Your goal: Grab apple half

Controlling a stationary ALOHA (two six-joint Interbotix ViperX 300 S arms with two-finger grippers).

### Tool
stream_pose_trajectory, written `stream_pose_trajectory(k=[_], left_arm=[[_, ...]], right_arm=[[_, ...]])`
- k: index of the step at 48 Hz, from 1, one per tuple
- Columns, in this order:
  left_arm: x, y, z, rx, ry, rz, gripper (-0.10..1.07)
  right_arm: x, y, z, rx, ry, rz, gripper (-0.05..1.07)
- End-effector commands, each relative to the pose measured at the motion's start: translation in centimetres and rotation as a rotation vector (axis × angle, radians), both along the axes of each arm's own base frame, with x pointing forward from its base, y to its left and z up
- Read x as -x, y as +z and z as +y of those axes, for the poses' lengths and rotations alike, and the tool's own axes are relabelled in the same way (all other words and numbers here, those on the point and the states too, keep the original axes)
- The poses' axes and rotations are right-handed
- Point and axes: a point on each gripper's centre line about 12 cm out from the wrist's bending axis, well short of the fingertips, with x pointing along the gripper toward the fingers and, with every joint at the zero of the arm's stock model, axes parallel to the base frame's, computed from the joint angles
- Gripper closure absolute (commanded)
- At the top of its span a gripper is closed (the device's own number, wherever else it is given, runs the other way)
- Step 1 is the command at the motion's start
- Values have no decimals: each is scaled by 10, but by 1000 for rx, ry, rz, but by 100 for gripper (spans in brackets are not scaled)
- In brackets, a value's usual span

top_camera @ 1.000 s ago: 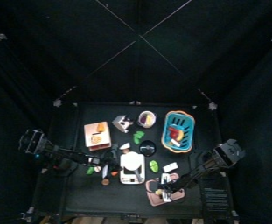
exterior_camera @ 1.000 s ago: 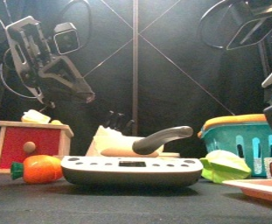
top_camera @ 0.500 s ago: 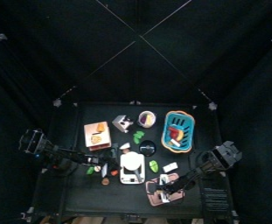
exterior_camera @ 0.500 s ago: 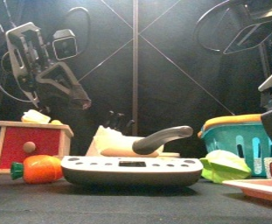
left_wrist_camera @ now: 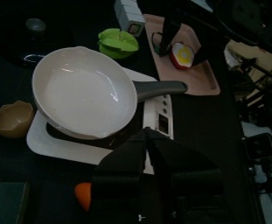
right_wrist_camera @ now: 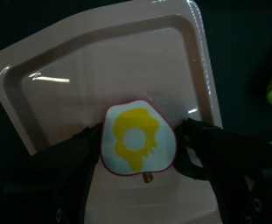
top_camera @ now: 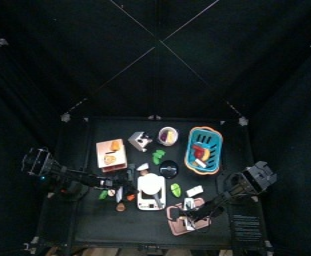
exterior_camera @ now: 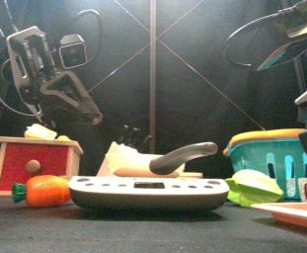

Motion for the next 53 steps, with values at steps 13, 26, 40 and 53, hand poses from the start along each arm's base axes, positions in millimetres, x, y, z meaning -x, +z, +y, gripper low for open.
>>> stream_pose_trajectory(k=[13, 26, 40, 53], left_arm=[[-1, 5, 0, 6, 5, -22, 48], [0, 4, 1, 7, 7, -19, 48], [1, 3, 3, 7, 13, -16, 48], [0, 4, 3, 8, 13, -19, 48]], right_arm=[[-4, 11, 4, -19, 1, -29, 0], [-4, 12, 4, -18, 2, -29, 0], [-3, 10, 4, -14, 4, -24, 0], [-3, 10, 4, -15, 1, -21, 13]])
